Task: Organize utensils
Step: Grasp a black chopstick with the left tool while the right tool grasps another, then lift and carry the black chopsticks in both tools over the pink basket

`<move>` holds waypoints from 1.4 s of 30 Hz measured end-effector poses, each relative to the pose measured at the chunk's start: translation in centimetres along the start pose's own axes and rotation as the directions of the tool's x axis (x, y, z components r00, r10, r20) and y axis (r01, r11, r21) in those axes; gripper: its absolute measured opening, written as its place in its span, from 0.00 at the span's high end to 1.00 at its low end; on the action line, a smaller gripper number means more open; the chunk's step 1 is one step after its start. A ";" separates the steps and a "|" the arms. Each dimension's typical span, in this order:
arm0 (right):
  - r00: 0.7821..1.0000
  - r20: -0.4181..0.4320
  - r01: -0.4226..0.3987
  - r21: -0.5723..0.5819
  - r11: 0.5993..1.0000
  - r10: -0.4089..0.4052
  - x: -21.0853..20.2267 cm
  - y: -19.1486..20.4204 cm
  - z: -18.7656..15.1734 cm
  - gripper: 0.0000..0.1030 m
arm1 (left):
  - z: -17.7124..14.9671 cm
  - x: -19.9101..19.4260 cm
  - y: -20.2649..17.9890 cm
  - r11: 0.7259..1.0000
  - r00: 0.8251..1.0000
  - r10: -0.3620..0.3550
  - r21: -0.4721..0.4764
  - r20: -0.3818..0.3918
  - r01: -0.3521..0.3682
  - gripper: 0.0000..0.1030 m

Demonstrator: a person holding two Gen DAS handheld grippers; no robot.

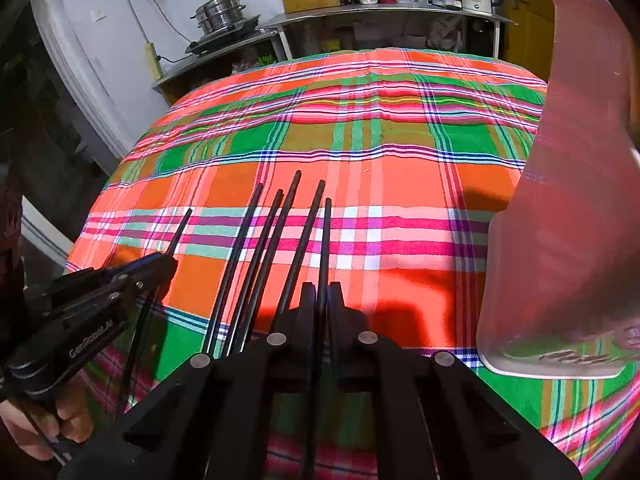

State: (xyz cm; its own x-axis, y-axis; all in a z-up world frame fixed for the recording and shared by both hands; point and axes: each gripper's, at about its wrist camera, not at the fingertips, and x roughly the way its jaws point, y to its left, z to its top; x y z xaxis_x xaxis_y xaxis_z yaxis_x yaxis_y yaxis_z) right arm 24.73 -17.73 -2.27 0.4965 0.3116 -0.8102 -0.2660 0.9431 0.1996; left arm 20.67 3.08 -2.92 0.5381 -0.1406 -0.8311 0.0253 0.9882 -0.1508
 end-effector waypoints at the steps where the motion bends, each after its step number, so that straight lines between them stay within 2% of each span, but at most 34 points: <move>1: 1.000 0.007 -0.004 -0.002 1.000 0.004 -0.3 0.1 -0.1 0.95 | 0.0 -0.3 0.0 1.000 1.000 -0.004 -0.003 0.006 0.004 0.95; 13: 0.992 0.116 -0.052 -0.020 0.998 0.054 -5.6 1.1 0.2 0.95 | 0.8 -6.2 -0.4 0.998 0.992 -0.061 0.001 0.112 0.061 0.95; 31: 0.958 0.270 -0.094 -0.035 0.995 0.100 -13.6 1.7 0.6 0.95 | 1.7 -14.2 -1.9 0.993 0.965 -0.117 0.030 0.236 0.113 0.95; 42: 0.940 0.326 -0.099 -0.027 0.995 0.102 -16.9 1.0 0.1 0.95 | 1.6 -17.3 -3.1 0.991 0.954 -0.135 0.052 0.269 0.125 0.95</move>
State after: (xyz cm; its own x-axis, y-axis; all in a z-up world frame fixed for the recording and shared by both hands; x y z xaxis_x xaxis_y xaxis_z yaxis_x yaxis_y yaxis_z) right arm 16.10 -22.03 11.68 0.7087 0.4271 -0.5616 -0.3363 0.9042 0.2633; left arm 12.62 2.59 12.78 0.7363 -0.2511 -0.6283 0.1364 0.9646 -0.2257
